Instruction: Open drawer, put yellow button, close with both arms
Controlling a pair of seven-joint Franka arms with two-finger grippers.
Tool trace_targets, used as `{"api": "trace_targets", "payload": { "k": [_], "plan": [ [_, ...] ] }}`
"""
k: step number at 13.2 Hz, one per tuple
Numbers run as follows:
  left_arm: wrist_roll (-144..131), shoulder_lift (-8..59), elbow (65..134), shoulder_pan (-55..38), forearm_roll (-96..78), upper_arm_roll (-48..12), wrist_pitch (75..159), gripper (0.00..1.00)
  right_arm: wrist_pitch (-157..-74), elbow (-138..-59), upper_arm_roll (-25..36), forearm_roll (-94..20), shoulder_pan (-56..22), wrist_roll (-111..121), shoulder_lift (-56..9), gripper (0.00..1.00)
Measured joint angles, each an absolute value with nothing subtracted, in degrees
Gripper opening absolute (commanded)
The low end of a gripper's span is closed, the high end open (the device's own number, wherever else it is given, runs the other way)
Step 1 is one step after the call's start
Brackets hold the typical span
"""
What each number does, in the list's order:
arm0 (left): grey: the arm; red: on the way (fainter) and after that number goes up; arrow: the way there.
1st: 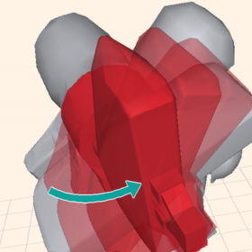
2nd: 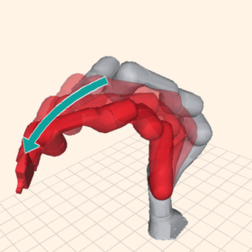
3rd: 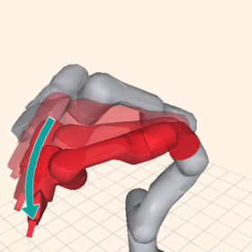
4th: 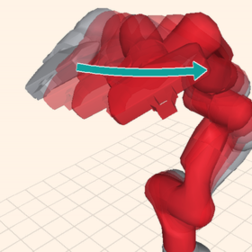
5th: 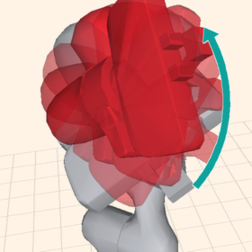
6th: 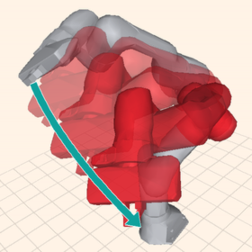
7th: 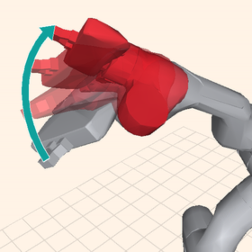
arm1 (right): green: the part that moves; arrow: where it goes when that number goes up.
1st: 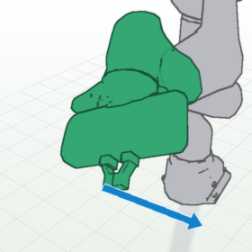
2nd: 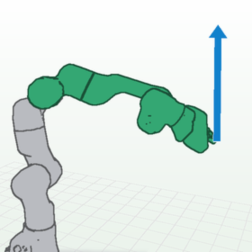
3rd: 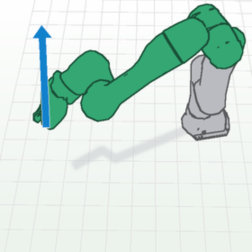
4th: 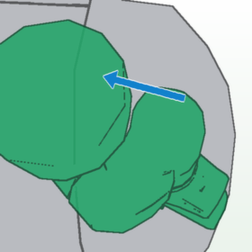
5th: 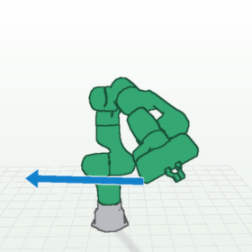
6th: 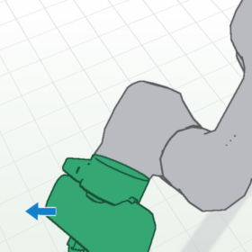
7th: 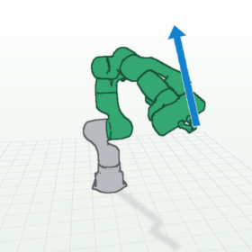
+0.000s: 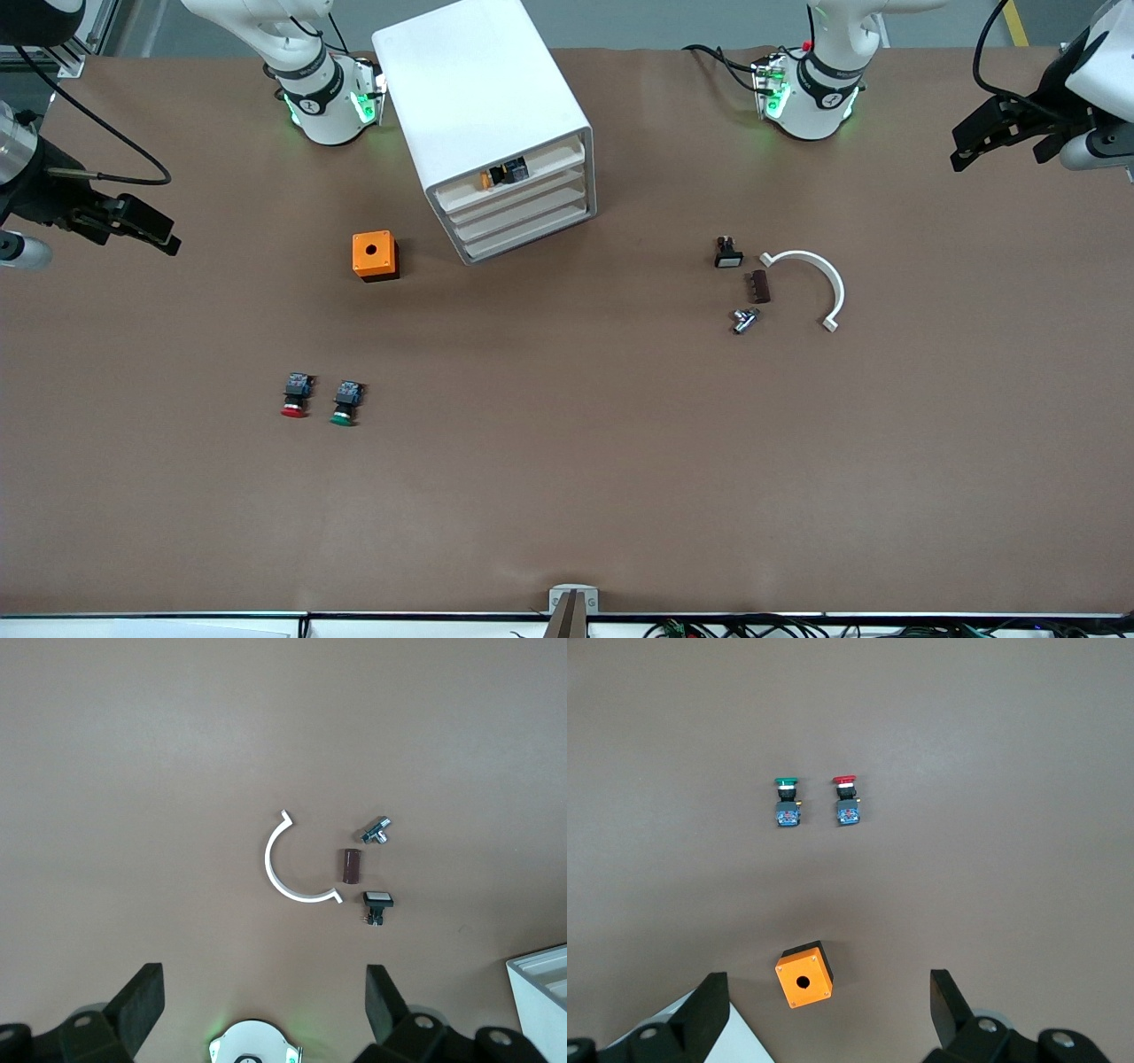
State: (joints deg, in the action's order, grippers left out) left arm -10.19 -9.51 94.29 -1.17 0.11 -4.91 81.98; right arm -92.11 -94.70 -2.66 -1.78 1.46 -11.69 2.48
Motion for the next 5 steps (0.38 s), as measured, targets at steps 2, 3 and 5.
{"api": "trace_targets", "payload": {
  "k": [2, 3, 5],
  "plan": [
    [-10.19, -9.51, 94.31, -1.17, 0.11, -4.91, 82.1, 1.0, -92.11, -94.7, -2.66, -1.78, 1.46, -11.69, 2.48, 1.0],
    [-10.19, -9.51, 94.29, -1.16, 0.11, -4.91, 82.32, 1.0, -92.11, -94.7, -2.66, -1.78, 1.46, -11.69, 2.48, 1.0],
    [-10.19, -9.5, 94.19, -1.11, 0.11, -4.91, 82.61, 1.0, -92.11, -94.7, -2.66, -1.78, 1.46, -11.69, 2.48, 1.0]
  ]
}}
